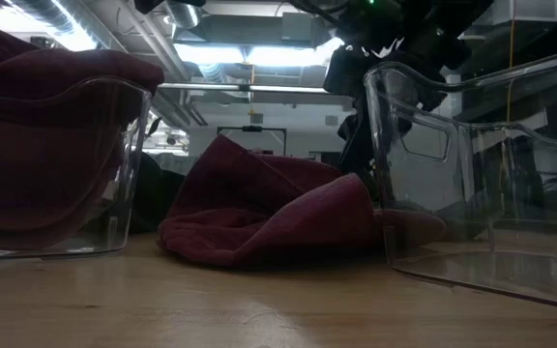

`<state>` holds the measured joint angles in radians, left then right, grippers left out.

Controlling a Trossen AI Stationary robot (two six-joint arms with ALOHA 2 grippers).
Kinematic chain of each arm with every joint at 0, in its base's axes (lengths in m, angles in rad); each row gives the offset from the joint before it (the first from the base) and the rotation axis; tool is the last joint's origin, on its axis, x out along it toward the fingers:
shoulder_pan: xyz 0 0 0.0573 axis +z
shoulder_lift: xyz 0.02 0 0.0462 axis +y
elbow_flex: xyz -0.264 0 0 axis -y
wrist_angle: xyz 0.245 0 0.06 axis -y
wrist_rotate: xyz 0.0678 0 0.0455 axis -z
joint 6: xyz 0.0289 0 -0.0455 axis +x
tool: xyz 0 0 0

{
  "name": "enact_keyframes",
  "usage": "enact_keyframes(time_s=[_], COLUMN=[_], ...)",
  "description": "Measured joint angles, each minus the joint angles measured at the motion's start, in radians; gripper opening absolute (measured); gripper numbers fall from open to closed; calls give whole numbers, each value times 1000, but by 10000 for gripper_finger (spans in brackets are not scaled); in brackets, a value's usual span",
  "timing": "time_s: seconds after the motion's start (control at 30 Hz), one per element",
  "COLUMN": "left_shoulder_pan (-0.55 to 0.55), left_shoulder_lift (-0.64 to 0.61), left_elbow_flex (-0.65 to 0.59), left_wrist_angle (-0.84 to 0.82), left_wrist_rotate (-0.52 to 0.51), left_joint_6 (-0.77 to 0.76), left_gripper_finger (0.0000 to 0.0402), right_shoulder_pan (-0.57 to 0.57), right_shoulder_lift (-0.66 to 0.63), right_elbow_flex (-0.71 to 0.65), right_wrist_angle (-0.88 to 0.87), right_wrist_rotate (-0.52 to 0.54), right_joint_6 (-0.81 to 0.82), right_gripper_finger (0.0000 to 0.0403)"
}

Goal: Pick & Place hat
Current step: Put the red cap into the left transparent bin

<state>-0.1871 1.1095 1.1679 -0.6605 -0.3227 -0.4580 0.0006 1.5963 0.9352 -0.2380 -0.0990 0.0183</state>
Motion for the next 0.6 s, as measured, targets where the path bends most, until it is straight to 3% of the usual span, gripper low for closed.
enact_keyframes(time_s=[0.6], left_shoulder_pan=[0], left_shoulder_lift=[0], left_elbow_flex=[0], left_wrist_angle=[7], left_wrist_rotate=[-28], left_joint_6=[0], left_gripper_finger=[189], right_shoulder_pan=[0], right_shoulder_lift=[82], right_elbow_flex=[-26], right_wrist_angle=[127], right_wrist_rotate=[-12], right_joint_6=[11], right_gripper_finger=[134])
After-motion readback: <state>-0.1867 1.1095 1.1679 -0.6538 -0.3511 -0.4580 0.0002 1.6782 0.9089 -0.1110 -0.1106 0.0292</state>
